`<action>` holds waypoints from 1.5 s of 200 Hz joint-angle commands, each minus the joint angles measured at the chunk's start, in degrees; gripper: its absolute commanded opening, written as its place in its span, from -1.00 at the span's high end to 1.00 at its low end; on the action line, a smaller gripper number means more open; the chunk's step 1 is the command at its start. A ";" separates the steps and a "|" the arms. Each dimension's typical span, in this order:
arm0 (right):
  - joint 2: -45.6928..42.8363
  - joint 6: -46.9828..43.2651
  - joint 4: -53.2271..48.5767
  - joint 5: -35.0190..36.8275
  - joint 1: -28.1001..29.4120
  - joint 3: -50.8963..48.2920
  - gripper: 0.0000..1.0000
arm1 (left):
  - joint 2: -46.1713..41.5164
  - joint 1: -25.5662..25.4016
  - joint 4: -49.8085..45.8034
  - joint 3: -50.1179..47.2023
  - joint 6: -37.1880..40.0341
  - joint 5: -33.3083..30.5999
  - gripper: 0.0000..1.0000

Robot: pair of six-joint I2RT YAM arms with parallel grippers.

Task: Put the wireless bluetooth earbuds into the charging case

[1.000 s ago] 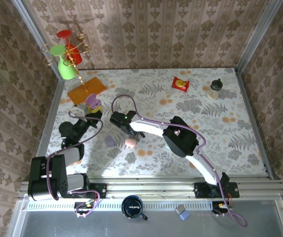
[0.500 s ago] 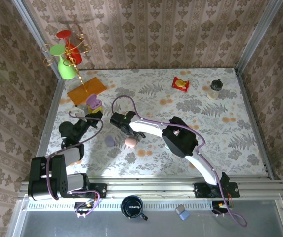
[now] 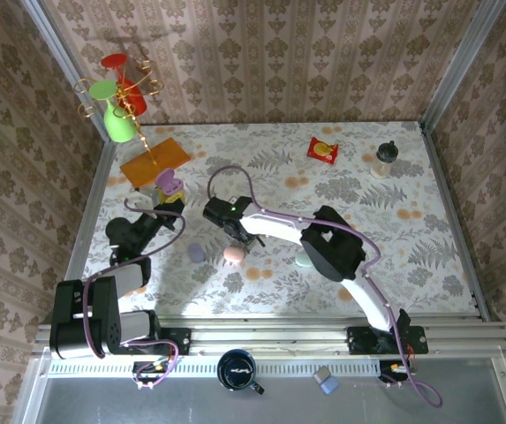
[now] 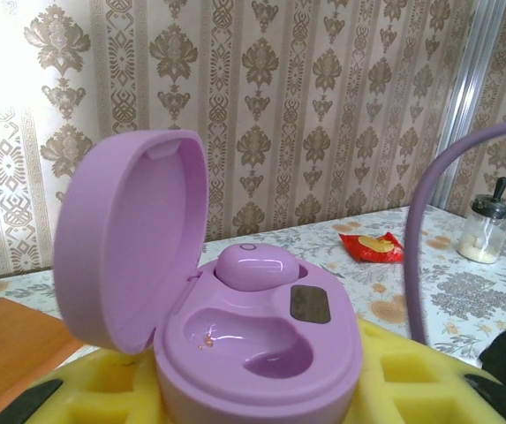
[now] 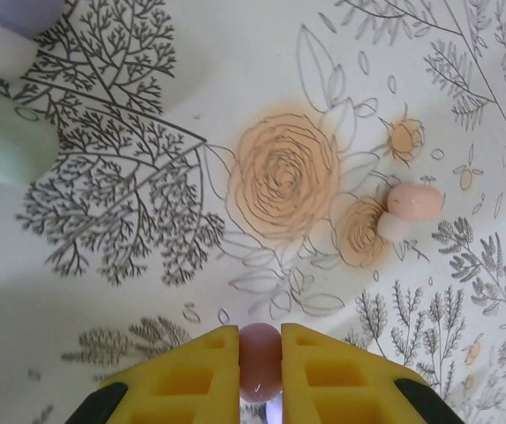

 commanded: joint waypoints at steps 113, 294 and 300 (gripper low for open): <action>-38.48 16.59 28.35 -40.50 -13.14 -32.00 0.67 | 4.93 -17.18 -2.60 3.23 12.94 -5.16 0.70; -41.30 23.91 46.14 -57.83 -14.22 -31.72 0.66 | 15.27 -30.59 1.28 9.59 15.31 -5.13 0.71; -41.15 23.89 46.12 -57.75 -14.22 -31.54 0.66 | 15.22 -30.72 1.26 9.73 15.31 -5.13 0.71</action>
